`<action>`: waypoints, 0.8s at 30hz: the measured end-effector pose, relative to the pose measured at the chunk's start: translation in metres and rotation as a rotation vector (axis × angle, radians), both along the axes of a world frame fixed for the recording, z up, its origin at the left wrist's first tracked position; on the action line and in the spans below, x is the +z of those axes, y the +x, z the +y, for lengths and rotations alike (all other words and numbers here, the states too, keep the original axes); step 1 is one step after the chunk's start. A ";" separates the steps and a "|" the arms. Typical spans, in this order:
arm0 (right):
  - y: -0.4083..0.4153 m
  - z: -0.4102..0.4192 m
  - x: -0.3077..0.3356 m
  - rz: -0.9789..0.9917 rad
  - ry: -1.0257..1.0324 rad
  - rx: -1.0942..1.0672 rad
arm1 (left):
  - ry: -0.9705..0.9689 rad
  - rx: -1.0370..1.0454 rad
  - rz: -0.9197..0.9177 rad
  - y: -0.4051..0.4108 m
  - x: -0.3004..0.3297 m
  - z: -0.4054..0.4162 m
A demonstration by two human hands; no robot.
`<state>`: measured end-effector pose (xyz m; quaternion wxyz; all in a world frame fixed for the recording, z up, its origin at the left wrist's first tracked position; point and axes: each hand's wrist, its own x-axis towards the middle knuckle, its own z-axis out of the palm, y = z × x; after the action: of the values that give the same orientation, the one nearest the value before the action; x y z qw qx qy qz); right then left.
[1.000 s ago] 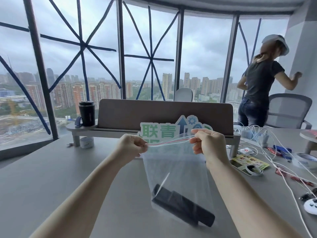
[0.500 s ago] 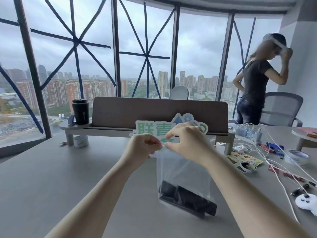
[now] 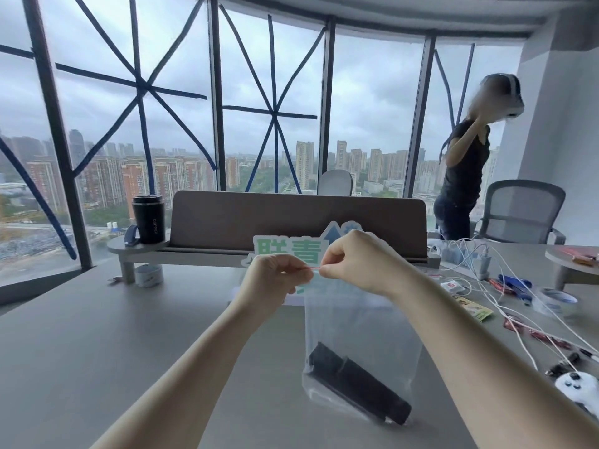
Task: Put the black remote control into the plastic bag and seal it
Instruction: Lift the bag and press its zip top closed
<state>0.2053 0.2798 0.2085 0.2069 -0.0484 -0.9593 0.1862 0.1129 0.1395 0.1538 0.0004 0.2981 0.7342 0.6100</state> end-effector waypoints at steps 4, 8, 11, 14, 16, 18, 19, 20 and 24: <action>0.000 0.007 0.008 -0.057 -0.073 0.021 | -0.015 -0.039 0.053 0.004 0.011 0.005; -0.002 0.009 0.010 -0.073 -0.049 0.011 | -0.029 -0.050 0.106 0.004 0.014 0.006; -0.001 0.008 0.012 -0.065 -0.012 0.008 | -0.002 -0.086 0.105 0.007 0.018 0.008; 0.001 0.006 0.013 -0.042 0.016 0.019 | 0.029 -0.100 0.090 0.008 0.020 0.008; 0.002 0.004 0.012 -0.024 0.029 0.029 | 0.048 -0.092 0.081 0.009 0.019 0.009; 0.002 0.003 0.008 -0.009 0.061 0.014 | 0.080 -0.066 0.077 0.009 0.016 0.010; 0.002 0.002 0.005 0.000 0.080 -0.005 | 0.103 -0.045 0.073 0.008 0.015 0.010; 0.003 0.003 0.002 0.014 0.092 -0.029 | 0.128 -0.022 0.065 0.007 0.014 0.009; 0.007 0.010 -0.009 0.061 0.121 -0.107 | 0.197 0.064 0.064 -0.004 0.010 0.002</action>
<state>0.2123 0.2896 0.1993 0.2481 -0.0813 -0.9581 0.1180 0.1093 0.1419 0.1634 -0.0719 0.2927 0.6793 0.6691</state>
